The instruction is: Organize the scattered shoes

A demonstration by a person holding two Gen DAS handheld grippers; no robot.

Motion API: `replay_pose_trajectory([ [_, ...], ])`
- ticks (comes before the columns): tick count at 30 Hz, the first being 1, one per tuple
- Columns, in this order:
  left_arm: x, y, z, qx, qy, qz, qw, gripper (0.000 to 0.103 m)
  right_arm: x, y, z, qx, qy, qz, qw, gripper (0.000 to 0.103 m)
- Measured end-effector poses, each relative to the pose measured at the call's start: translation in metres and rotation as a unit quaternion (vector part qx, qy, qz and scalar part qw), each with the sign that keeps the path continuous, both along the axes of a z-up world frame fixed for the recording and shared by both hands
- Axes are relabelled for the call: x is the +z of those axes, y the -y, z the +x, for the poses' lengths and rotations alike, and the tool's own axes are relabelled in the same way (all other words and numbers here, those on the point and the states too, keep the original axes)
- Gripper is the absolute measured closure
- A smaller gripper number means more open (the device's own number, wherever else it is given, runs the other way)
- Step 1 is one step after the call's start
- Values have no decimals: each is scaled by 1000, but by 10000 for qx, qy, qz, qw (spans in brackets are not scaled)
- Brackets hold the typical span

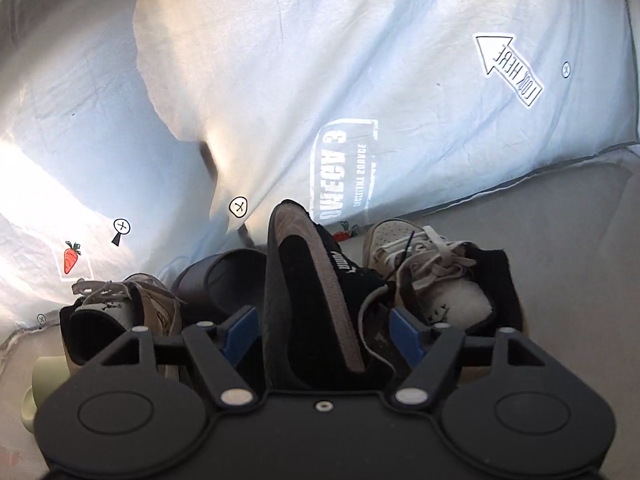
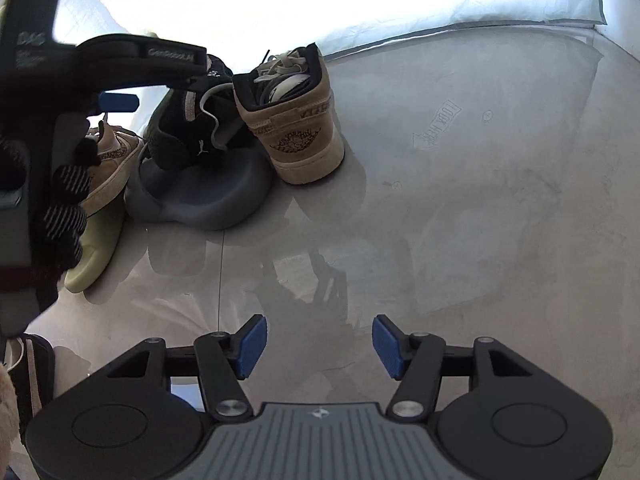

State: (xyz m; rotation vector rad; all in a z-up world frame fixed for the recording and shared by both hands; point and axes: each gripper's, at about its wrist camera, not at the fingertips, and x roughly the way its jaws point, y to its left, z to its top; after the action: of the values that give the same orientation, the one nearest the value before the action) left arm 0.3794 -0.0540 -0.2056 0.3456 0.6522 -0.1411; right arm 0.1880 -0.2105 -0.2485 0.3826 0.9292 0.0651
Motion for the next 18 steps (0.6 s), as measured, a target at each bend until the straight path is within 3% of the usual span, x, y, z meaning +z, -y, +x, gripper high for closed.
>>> replay_pose_trajectory([
  [4,-13,-26,13,-26,-107,-210,9997,20,-5,1,7,26,-68,-49,10000,43],
  [10,-7,-36,16,-144,-111,-279,9994,18,-13,0,18,94,-183,-60,9998,43],
  [13,-15,-11,6,-669,-64,292,9973,19,-16,-4,22,176,-214,-42,9996,43],
  [18,-24,-8,23,-471,-271,340,9979,16,-17,-6,24,208,-210,-54,9995,43],
])
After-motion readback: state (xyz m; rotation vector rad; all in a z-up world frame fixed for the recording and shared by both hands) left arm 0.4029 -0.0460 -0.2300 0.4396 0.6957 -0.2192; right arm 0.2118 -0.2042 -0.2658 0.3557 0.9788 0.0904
